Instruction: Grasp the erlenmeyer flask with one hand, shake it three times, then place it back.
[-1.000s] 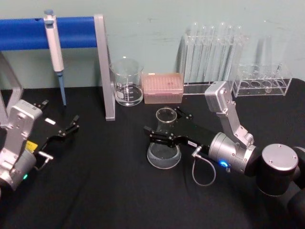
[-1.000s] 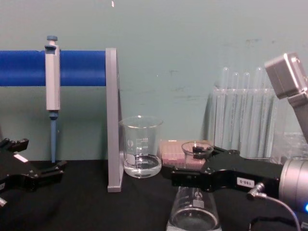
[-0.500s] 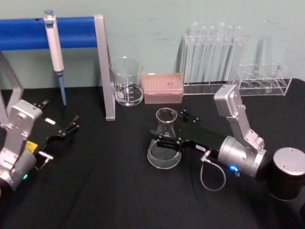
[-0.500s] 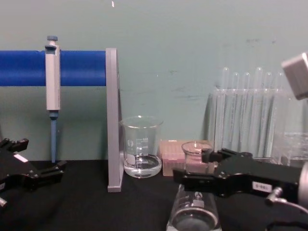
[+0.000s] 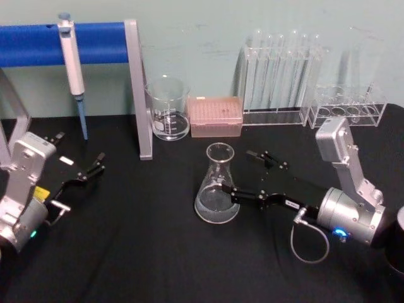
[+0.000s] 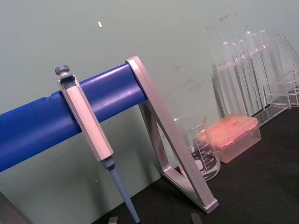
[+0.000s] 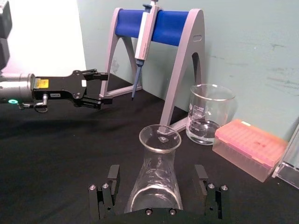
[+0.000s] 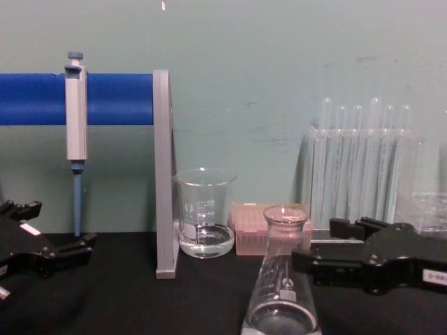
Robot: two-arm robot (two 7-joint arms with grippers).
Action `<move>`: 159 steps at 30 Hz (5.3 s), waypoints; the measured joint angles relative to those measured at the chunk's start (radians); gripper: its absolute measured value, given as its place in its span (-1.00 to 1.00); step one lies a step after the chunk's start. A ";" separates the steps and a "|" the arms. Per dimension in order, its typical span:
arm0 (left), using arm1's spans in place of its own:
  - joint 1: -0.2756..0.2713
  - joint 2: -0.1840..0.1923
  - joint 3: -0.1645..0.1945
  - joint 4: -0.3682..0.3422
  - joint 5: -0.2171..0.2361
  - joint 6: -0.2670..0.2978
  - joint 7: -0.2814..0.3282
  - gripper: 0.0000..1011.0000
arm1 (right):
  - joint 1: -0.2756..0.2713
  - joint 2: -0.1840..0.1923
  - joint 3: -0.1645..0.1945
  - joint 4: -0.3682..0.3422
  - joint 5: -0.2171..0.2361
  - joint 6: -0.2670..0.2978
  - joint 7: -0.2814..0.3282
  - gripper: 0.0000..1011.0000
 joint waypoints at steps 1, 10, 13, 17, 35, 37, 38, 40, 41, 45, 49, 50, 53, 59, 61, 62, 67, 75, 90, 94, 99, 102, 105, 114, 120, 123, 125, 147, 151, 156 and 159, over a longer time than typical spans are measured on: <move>0.000 0.000 0.000 0.000 0.000 0.000 0.000 0.98 | -0.007 0.010 0.005 -0.010 0.007 -0.001 0.004 0.98; 0.000 0.000 0.000 0.000 0.000 0.000 0.000 0.98 | -0.027 0.040 0.035 -0.038 0.032 -0.015 -0.005 0.98; 0.000 0.000 0.000 0.000 0.000 0.000 0.000 0.98 | -0.029 0.039 0.053 -0.041 0.037 -0.020 -0.029 0.98; 0.000 0.000 0.000 0.000 0.000 0.000 0.000 0.98 | -0.030 0.025 0.075 -0.042 0.038 -0.031 -0.065 0.98; 0.000 0.000 0.000 0.000 0.000 0.000 0.000 0.98 | -0.019 -0.137 0.134 0.026 -0.052 -0.122 -0.264 0.98; 0.000 0.000 0.000 0.000 0.000 0.000 0.000 0.98 | -0.009 -0.157 0.135 0.052 -0.066 -0.123 -0.279 0.98; 0.000 0.000 0.000 0.000 0.000 0.000 0.000 0.98 | -0.009 -0.157 0.135 0.052 -0.066 -0.123 -0.279 0.98; 0.000 0.000 0.000 0.000 0.000 0.000 0.000 0.98 | 0.005 -0.178 0.135 0.085 -0.083 -0.124 -0.294 0.98; 0.000 0.000 0.000 0.000 0.000 0.000 0.000 0.98 | 0.008 -0.183 0.134 0.094 -0.090 -0.124 -0.298 0.98; 0.000 0.000 0.000 0.000 0.000 0.000 0.000 0.98 | 0.026 -0.205 0.129 0.138 -0.120 -0.131 -0.313 0.98; 0.000 0.000 0.000 0.000 0.000 0.000 0.000 0.98 | 0.040 -0.223 0.126 0.179 -0.142 -0.132 -0.323 0.98; 0.000 0.000 0.000 0.000 0.000 0.000 0.000 0.98 | 0.045 -0.231 0.126 0.197 -0.151 -0.133 -0.327 0.98; 0.000 0.000 0.000 0.000 0.000 0.000 0.000 0.98 | 0.051 -0.241 0.125 0.219 -0.163 -0.133 -0.333 0.98; 0.000 0.000 0.000 0.000 0.000 0.000 0.000 0.98 | 0.062 -0.261 0.129 0.270 -0.189 -0.129 -0.339 0.98; 0.000 0.000 0.000 0.000 0.000 0.000 0.000 0.98 | 0.063 -0.265 0.130 0.278 -0.194 -0.127 -0.339 0.98; 0.000 0.000 0.000 0.000 0.000 0.000 0.000 0.98 | 0.063 -0.266 0.130 0.281 -0.196 -0.126 -0.339 0.98; 0.000 0.000 0.000 0.000 0.000 0.000 0.000 0.98 | 0.066 -0.274 0.136 0.298 -0.211 -0.117 -0.337 0.98; 0.000 0.000 0.000 0.000 0.000 0.000 0.000 0.98 | 0.065 -0.281 0.146 0.303 -0.231 -0.104 -0.330 0.98; 0.000 0.000 0.000 0.000 0.000 0.000 0.000 0.98 | 0.065 -0.279 0.146 0.301 -0.229 -0.104 -0.328 0.98; 0.000 0.000 0.000 0.000 0.000 0.000 0.000 0.98 | 0.064 -0.279 0.145 0.301 -0.228 -0.104 -0.328 0.98; 0.000 0.000 0.000 0.000 0.000 0.000 0.000 0.98 | 0.064 -0.279 0.145 0.300 -0.226 -0.104 -0.328 0.98; 0.000 0.000 0.000 0.000 0.000 0.000 0.000 0.98 | 0.064 -0.278 0.145 0.300 -0.226 -0.104 -0.328 0.98; 0.000 0.000 0.000 0.000 0.000 0.000 0.000 0.98 | 0.064 -0.278 0.145 0.300 -0.226 -0.105 -0.328 0.98; 0.000 0.000 0.000 0.000 0.000 0.000 0.000 0.98 | 0.064 -0.278 0.145 0.300 -0.225 -0.105 -0.328 0.98; 0.000 0.000 0.000 0.000 0.000 0.000 0.000 0.98 | 0.064 -0.278 0.145 0.300 -0.225 -0.105 -0.328 0.98; 0.000 0.000 0.000 0.000 0.000 0.000 0.000 0.98 | 0.064 -0.278 0.145 0.300 -0.225 -0.105 -0.328 0.98; 0.000 0.000 0.000 0.000 0.000 0.000 0.000 0.98 | 0.064 -0.278 0.145 0.300 -0.225 -0.105 -0.328 0.98; 0.000 0.000 0.000 0.000 0.000 0.000 0.000 0.98 | 0.064 -0.278 0.145 0.300 -0.225 -0.105 -0.328 0.98; 0.000 0.000 0.000 0.000 0.000 0.000 0.000 0.98 | 0.064 -0.278 0.145 0.300 -0.225 -0.105 -0.328 0.98; 0.000 0.000 0.000 0.000 0.000 0.000 0.000 0.98 | 0.064 -0.278 0.145 0.300 -0.225 -0.105 -0.328 0.98; 0.000 0.000 0.000 0.000 0.000 0.000 0.000 0.98 | 0.064 -0.278 0.145 0.300 -0.225 -0.105 -0.328 0.98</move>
